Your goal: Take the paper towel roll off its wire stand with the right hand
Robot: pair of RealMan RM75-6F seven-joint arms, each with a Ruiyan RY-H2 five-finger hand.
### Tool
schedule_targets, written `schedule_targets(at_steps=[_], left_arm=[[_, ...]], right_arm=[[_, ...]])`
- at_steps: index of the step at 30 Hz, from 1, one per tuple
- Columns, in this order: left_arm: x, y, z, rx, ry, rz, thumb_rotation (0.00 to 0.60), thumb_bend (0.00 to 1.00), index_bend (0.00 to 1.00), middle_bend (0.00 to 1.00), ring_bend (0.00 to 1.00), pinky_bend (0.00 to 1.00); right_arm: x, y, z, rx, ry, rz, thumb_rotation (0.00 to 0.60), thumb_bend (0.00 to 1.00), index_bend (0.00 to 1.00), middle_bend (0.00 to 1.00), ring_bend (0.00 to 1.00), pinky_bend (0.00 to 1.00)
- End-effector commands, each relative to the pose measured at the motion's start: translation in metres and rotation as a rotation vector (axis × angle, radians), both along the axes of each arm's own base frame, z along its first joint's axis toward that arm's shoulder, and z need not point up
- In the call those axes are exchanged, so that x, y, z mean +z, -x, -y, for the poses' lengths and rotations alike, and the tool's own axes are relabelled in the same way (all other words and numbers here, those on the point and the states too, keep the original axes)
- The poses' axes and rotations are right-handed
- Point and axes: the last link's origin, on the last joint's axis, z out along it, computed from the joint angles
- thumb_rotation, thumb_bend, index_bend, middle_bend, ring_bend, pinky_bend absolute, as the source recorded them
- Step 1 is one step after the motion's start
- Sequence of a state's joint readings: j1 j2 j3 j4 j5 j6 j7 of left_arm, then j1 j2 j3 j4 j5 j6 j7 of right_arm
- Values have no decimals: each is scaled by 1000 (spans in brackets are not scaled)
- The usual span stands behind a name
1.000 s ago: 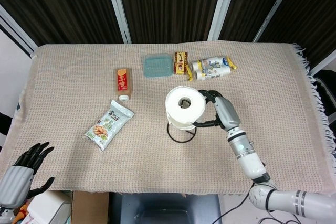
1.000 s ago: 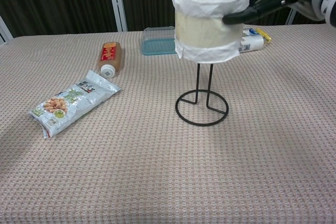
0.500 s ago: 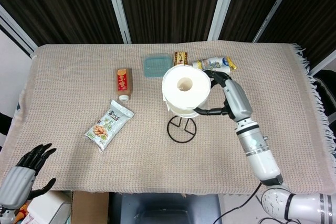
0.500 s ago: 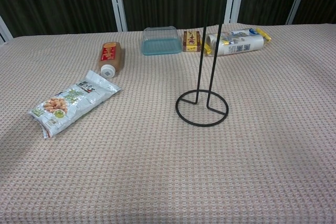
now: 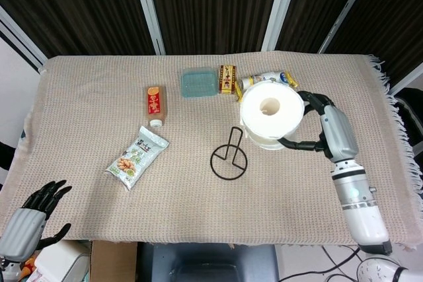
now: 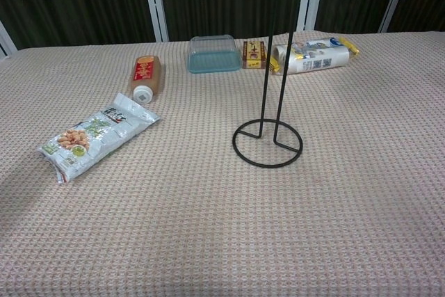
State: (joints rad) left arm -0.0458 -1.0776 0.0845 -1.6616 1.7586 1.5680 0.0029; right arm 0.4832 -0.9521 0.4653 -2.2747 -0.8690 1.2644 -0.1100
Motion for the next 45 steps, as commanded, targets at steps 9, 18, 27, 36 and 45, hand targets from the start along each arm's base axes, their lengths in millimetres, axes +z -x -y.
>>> schedule_targets(at_steps=[9,18,27,36,45], left_arm=[[-1,0,0,0,7,-5,600,291,151,90,87,199],[0,0,1,0,1,-3,600,291,151,90,87,199],[2,0,1,1,-7,5,600,290,151,90,87,199],[1,0,0,4,-4,1,600,291,151,90,87,199],[-1,1,-1,7,3,-9,600,291,151,90,87,199]], right_arm=[[-64,104,-37,-102,-169,-194,600,0,646,450,497,261],[-117,145,-31,-91,-185,-249,600,0,646,450,491,261],[-126,163,-34,-124,-238,-270,600,0,485,400,301,200],[-88,147,-38,-160,-286,-264,600,0,0,109,79,61],[-47,129,-41,-175,-166,-262,600,0,0,92,70,58]])
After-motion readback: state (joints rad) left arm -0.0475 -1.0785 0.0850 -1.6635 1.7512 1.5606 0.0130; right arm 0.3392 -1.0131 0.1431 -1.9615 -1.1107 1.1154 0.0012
